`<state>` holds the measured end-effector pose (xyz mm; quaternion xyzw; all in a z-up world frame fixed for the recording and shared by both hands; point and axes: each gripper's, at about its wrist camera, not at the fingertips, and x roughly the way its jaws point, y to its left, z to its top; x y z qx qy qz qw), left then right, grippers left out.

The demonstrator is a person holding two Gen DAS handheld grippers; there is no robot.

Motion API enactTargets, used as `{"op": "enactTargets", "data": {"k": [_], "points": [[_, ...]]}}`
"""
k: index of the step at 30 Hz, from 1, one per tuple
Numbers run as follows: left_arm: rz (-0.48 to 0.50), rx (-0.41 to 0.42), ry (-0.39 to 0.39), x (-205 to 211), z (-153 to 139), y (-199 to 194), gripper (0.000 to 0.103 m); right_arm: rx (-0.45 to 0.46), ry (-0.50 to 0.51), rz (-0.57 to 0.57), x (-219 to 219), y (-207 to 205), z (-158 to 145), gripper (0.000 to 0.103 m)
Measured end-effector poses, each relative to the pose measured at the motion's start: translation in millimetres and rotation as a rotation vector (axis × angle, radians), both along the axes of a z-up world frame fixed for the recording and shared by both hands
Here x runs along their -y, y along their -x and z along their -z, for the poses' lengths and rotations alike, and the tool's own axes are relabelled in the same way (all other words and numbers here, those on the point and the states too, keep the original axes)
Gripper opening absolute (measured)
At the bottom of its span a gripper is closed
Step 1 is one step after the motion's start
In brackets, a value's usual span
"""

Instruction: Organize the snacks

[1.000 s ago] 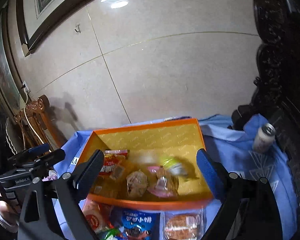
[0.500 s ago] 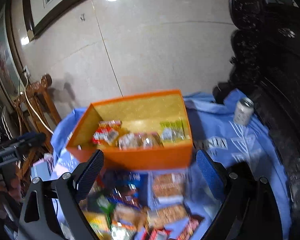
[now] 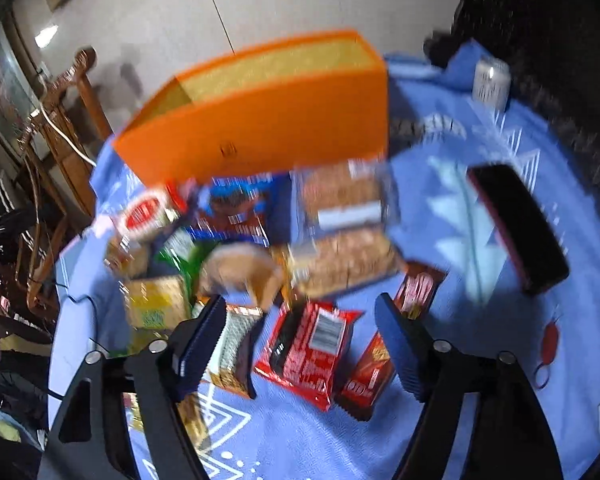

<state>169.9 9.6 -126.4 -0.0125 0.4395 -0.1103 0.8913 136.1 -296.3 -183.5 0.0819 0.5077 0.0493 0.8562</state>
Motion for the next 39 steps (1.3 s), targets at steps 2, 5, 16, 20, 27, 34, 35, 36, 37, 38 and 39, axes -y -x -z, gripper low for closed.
{"op": "enactTargets", "data": {"k": [2,5,16,20,27,34,35,36,37,38,39], "points": [[-0.003,-0.015,-0.006,-2,5,6,0.099,-0.023,0.008,-0.005,-3,-2,11,0.072],[-0.013,-0.036,-0.008,-7,11,10,0.099,-0.04,0.026,-0.012,-6,-3,20,0.071],[-0.003,-0.049,-0.017,-6,15,6,0.099,-0.108,0.054,-0.018,-16,-5,47,0.062],[0.014,-0.055,-0.029,-1,21,-4,0.099,-0.104,0.058,-0.012,-17,-4,47,0.047],[0.136,-0.05,-0.106,22,42,-39,0.099,-0.097,0.01,-0.005,-12,3,35,0.044],[0.314,-0.099,-0.174,50,78,-86,0.099,-0.095,-0.004,-0.005,-12,2,32,0.044],[0.326,-0.104,-0.189,53,84,-90,0.099,-0.097,-0.005,-0.001,-11,2,32,0.044],[0.34,-0.109,-0.203,55,89,-93,0.099,-0.098,-0.007,0.003,-11,1,32,0.044],[0.354,-0.113,-0.214,57,94,-96,0.099,-0.102,-0.009,0.011,-10,2,33,0.044],[0.369,-0.116,-0.228,59,100,-100,0.099,-0.104,-0.008,0.018,-9,2,33,0.044],[0.377,-0.117,-0.233,59,104,-101,0.099,-0.107,-0.006,0.025,-8,3,34,0.044]]}}
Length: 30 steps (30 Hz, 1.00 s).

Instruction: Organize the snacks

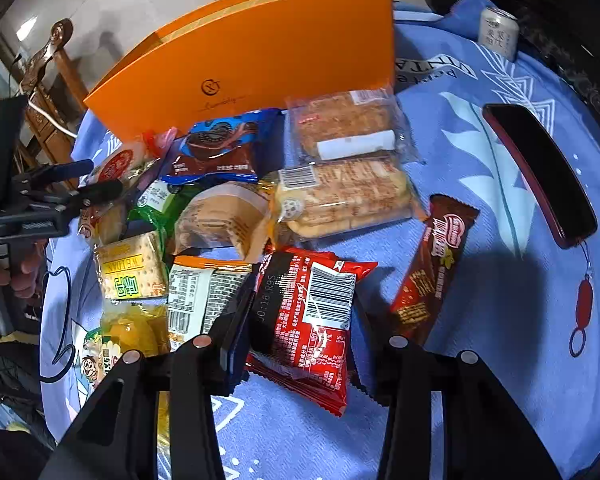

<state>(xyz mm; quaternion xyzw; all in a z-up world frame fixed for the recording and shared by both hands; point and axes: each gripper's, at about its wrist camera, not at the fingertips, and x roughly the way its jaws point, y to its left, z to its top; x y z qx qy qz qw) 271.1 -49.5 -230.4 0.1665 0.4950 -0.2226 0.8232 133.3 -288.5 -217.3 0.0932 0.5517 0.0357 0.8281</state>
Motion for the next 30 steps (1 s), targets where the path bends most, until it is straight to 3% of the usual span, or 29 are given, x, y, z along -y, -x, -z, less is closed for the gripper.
{"op": "enactTargets", "data": {"k": [10,12,18,30], "points": [[0.062,0.01,0.007,1,16,-10,0.096,-0.013,0.013,0.043,6,2,0,0.044],[0.06,0.009,0.016,3,15,-10,0.086,-0.012,0.016,0.044,5,1,0,0.044],[0.044,0.029,0.022,1,11,-13,0.07,-0.008,0.023,0.054,5,3,-2,0.044],[-0.029,0.089,0.099,-22,-19,19,0.069,0.064,0.028,0.043,4,5,-23,0.044]]}}
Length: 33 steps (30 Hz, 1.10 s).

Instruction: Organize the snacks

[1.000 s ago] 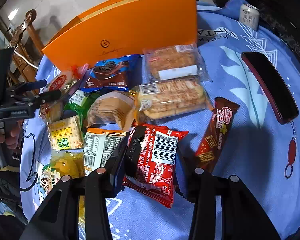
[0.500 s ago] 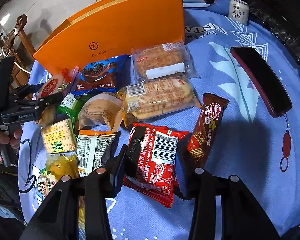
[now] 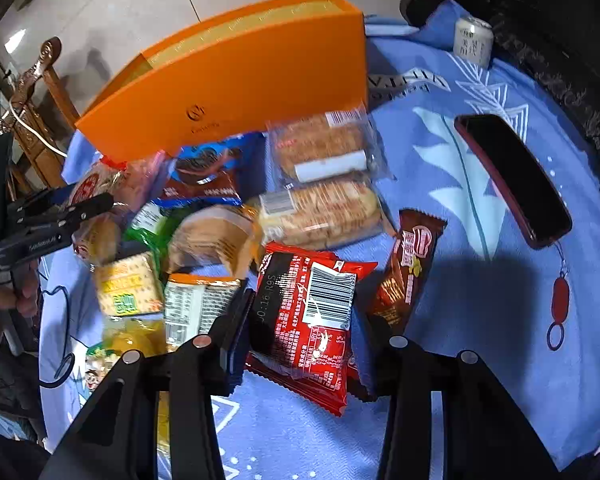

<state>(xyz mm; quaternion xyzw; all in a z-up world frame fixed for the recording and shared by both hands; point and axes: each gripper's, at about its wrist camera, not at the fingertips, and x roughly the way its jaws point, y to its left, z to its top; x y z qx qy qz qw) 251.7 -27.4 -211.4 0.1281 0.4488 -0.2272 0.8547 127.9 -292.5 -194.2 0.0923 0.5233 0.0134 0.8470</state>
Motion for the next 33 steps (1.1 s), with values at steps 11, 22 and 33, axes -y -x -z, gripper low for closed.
{"op": "enactTargets", "data": {"k": [11,22,33], "points": [[-0.049,0.087,0.057,-2,-66,27,0.07,0.129,0.005,-0.052,-8,-7,-51,0.044],[-0.099,0.194,0.108,14,-145,-10,0.07,0.334,0.017,-0.1,-7,-67,-134,0.044],[-0.177,0.214,0.105,38,-174,-100,0.07,0.429,0.042,-0.14,-11,-168,-173,0.044]]}}
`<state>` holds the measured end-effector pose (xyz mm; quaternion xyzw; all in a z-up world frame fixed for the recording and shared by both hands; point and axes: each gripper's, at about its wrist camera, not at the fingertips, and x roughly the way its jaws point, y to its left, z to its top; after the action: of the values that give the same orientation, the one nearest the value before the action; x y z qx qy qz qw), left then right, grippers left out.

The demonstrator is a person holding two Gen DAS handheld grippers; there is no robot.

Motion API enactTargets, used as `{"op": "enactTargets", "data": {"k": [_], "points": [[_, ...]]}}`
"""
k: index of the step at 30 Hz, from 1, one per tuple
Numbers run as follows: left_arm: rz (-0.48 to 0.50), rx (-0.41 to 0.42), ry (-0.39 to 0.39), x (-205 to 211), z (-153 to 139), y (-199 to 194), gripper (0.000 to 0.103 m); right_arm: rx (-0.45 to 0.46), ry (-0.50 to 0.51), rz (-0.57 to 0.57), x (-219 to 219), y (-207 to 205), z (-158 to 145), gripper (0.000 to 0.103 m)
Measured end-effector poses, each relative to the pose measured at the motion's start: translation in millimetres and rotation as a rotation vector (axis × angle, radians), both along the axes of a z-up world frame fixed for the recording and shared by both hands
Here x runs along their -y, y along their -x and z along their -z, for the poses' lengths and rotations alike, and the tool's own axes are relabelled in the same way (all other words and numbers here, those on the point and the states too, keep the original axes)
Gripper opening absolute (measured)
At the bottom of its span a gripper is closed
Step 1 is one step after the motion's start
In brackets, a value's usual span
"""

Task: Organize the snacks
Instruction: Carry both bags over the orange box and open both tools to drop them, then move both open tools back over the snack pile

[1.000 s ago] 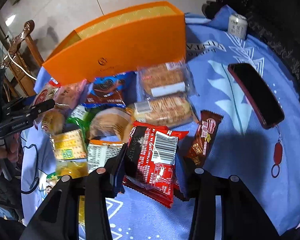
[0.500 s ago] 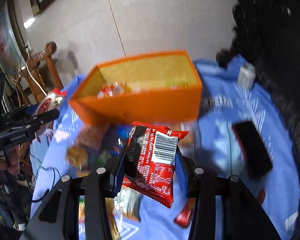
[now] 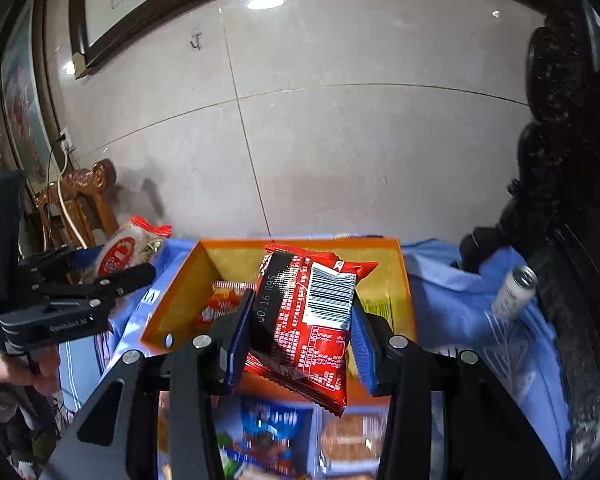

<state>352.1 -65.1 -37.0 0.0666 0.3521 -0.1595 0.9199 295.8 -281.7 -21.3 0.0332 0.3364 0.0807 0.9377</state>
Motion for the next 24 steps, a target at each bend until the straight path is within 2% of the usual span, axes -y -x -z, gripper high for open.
{"op": "enactTargets", "data": {"k": [3,4,5,6,7,12,17,24], "points": [[-0.008,-0.007,-0.011,7,2,-23,0.071,-0.002,0.011,-0.003,-4,-23,3,0.045],[-0.015,-0.006,-0.022,10,4,-31,0.077,-0.007,0.015,-0.004,-5,-31,5,0.048],[-0.026,-0.005,-0.035,11,6,-35,0.098,-0.023,0.017,-0.007,-7,-40,7,0.056],[-0.059,0.005,-0.062,12,6,-40,0.099,-0.033,0.023,0.006,-7,-44,8,0.08],[-0.084,0.006,-0.08,12,6,-43,0.099,-0.032,0.027,0.028,-8,-45,7,0.087],[-0.084,0.02,-0.007,0,1,-30,0.099,-0.005,0.004,0.02,-5,-26,0,0.087],[-0.082,-0.033,0.005,-4,12,-16,0.099,-0.018,0.002,0.028,-3,-4,3,0.087],[-0.083,-0.035,0.039,-9,13,29,0.099,-0.019,-0.011,0.05,0,29,3,0.087]]}}
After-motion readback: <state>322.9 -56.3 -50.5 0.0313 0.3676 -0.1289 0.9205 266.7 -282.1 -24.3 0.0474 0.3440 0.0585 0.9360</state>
